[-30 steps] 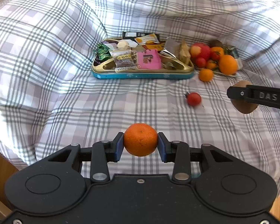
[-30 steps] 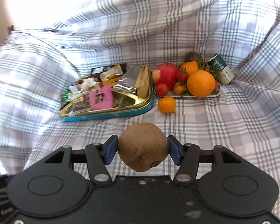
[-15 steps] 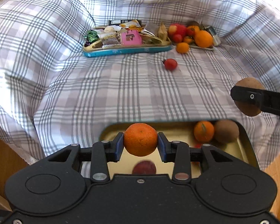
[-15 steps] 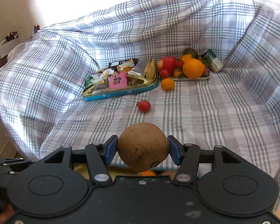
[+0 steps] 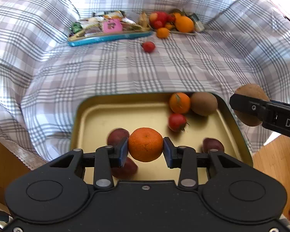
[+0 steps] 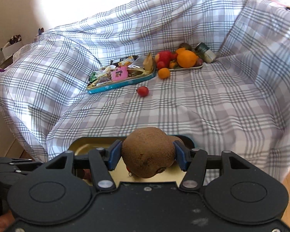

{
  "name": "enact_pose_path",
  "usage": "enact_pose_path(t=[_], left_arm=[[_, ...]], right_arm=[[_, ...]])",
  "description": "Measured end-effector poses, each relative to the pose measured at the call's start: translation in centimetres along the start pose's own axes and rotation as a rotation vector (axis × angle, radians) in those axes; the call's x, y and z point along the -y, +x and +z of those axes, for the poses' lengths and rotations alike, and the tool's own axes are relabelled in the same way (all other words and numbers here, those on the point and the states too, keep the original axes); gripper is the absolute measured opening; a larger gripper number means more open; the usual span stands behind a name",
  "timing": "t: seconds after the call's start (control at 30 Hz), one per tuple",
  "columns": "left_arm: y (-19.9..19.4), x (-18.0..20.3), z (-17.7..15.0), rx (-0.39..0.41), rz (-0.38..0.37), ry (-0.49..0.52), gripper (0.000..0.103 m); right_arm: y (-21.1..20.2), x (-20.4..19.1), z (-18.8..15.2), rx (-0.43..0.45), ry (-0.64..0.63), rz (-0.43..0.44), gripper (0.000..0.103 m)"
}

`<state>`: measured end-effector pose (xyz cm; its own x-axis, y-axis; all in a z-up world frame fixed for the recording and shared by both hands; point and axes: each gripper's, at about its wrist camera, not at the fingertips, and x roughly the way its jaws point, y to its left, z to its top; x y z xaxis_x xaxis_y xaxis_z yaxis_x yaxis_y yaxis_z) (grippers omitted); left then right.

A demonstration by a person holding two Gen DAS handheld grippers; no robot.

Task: Organize fruits
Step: 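Carry the mandarin and kiwi over the gold tray with both tools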

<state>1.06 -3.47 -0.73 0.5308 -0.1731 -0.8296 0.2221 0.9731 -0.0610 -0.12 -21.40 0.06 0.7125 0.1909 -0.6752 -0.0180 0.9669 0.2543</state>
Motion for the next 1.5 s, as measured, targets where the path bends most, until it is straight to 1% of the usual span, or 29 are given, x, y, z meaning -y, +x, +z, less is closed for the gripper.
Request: enact_pose_path(t=[0.2,0.33,0.53,0.67,1.1,1.27,1.5], left_arm=[[1.3,1.1,-0.6,-0.026,0.011,0.047,0.047],[1.7,0.9,-0.6,-0.044,0.003,0.038,0.047],[2.4,0.7,-0.1,-0.017,0.060,0.077,0.047],[3.0,0.6,0.1,-0.018,0.084,0.077,0.047],[3.8,0.0,-0.5,-0.065,0.053,0.018,0.047],[3.8,-0.5,-0.7,-0.091,0.011,-0.010,0.047],[3.6,-0.5,-0.7,-0.083,-0.003,-0.011,0.047]], right_arm=[[0.8,0.6,-0.9,-0.033,0.026,-0.031,0.060],[1.6,0.7,-1.5,-0.069,0.032,-0.043,0.060],[2.1,0.6,-1.9,-0.091,0.034,-0.050,0.060],[2.1,0.6,-1.9,-0.090,0.032,-0.057,0.060],[3.1,0.2,-2.6,-0.144,0.019,-0.062,0.061],[3.5,0.0,-2.9,-0.164,0.014,-0.061,0.061],[3.6,-0.2,-3.0,-0.170,0.010,-0.057,0.061]])
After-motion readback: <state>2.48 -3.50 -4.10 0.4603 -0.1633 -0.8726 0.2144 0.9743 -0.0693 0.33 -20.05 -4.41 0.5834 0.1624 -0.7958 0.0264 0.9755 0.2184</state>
